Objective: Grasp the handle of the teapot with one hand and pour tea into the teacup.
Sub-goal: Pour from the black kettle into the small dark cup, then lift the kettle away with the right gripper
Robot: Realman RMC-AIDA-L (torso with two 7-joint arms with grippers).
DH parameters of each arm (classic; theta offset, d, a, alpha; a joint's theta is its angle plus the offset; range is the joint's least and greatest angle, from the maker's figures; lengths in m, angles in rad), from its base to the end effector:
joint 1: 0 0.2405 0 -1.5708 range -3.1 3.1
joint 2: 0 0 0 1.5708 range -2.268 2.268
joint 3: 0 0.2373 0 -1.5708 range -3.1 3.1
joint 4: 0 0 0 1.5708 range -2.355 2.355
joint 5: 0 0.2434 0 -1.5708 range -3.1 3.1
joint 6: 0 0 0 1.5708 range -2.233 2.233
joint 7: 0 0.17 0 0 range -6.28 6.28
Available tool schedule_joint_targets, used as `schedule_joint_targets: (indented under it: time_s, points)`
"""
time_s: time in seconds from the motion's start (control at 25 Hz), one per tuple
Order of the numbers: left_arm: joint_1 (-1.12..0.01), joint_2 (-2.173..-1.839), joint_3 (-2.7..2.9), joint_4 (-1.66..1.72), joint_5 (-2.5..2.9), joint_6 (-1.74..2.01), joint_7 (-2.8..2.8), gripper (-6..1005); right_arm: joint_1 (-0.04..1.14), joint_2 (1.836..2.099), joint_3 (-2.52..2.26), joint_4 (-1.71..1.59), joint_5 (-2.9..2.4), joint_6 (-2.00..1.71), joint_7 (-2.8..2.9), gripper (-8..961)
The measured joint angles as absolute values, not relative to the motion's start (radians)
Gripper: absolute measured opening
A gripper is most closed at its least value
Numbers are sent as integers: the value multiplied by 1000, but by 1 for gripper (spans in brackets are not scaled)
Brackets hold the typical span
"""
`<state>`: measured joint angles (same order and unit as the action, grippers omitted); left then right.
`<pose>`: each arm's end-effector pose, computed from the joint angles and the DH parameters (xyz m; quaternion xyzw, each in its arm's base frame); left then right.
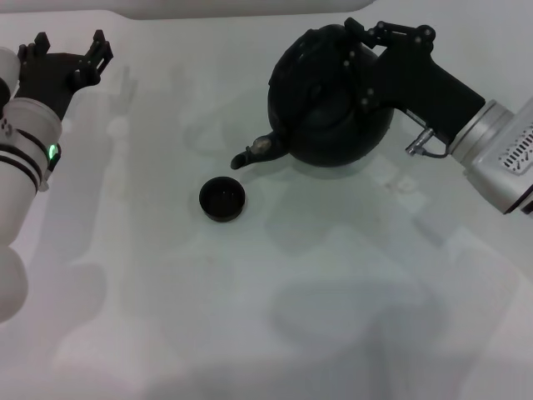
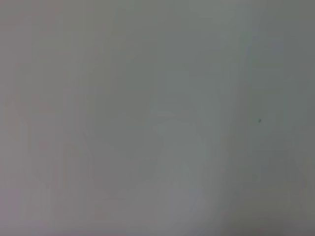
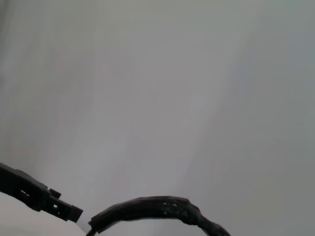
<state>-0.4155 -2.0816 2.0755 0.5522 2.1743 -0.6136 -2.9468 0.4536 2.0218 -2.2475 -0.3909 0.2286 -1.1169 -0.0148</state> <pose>-0.3006 0.4124 -0.0634 -0.6900 -0.3468 -0.2204 0.5959 0.2331 0.3622 -0.0879 -0.8477 -0.0262 0.2862 0.4458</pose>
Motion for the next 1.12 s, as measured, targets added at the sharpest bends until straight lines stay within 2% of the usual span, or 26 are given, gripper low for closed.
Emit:
schedule_joint_targets:
  time_s: [1.12]
  points:
    - [-411,-2082,2075,552,2174,-613,-2956,858,454,2023,-2280,-409,227,-1123,-214,126]
